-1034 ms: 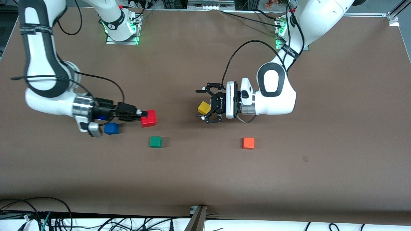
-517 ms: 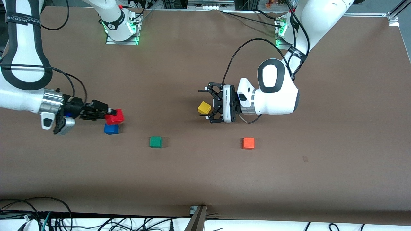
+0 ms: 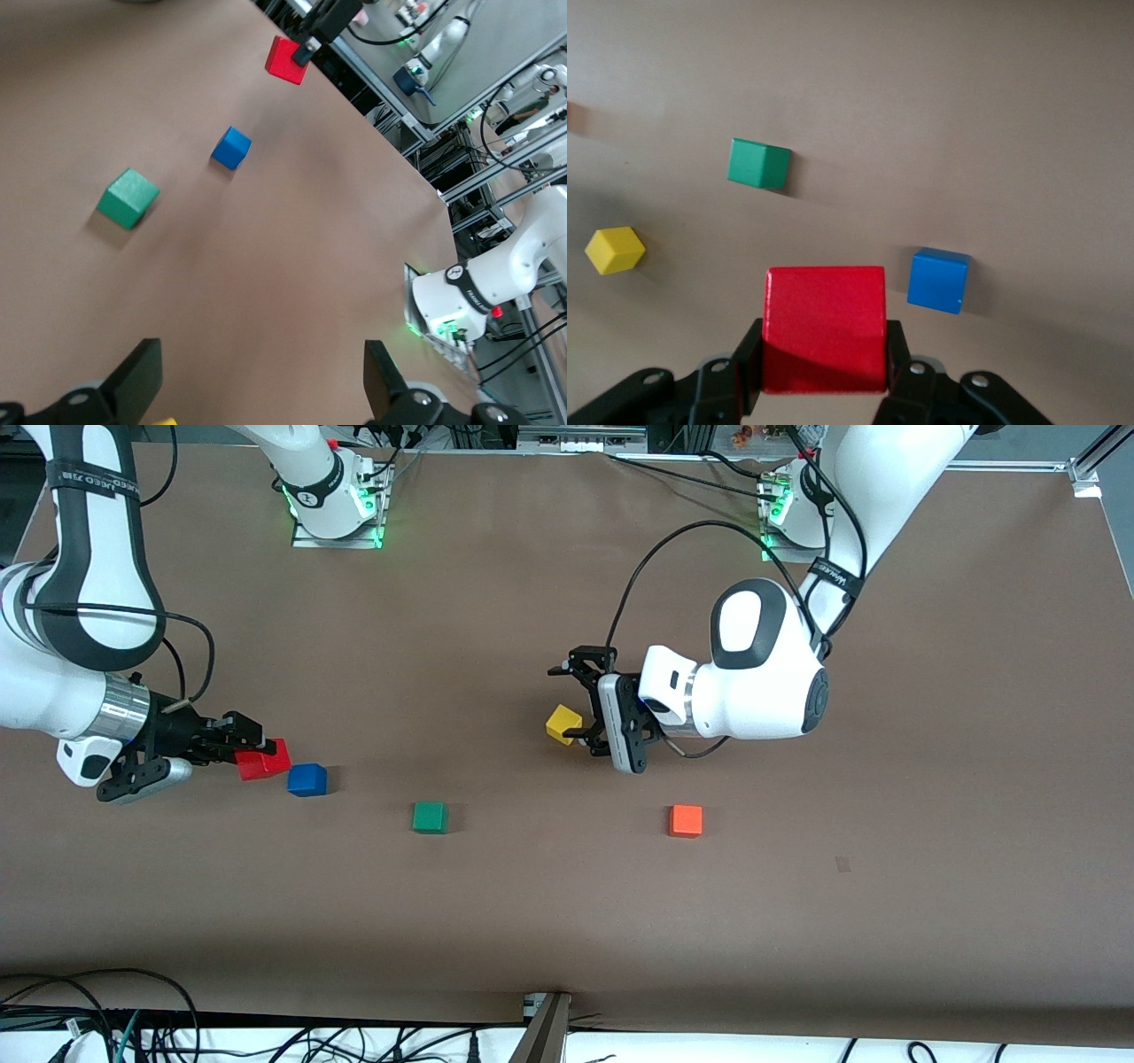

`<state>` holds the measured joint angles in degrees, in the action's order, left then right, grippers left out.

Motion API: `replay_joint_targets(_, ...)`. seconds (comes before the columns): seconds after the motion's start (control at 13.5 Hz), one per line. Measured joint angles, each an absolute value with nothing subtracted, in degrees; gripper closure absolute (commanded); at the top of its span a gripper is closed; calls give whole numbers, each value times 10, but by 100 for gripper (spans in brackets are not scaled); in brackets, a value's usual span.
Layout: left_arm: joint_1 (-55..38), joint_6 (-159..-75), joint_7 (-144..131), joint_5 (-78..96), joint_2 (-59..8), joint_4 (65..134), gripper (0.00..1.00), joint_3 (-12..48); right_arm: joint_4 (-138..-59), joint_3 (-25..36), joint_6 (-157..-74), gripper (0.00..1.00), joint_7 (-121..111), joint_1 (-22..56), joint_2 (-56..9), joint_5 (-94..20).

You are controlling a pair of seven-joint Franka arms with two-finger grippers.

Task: Pass red block to right arm, stack on blue
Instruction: 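Lower the red cube onto the blue cube while the left gripper retracts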

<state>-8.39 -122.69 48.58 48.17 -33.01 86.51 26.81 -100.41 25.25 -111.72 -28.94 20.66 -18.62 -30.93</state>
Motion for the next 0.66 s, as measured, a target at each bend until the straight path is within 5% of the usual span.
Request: replay_joint_targets(0.66,-79,-1116,25,142,-272,832,0,263,-1006,252,-1159,100,-242,214,-206,-246)
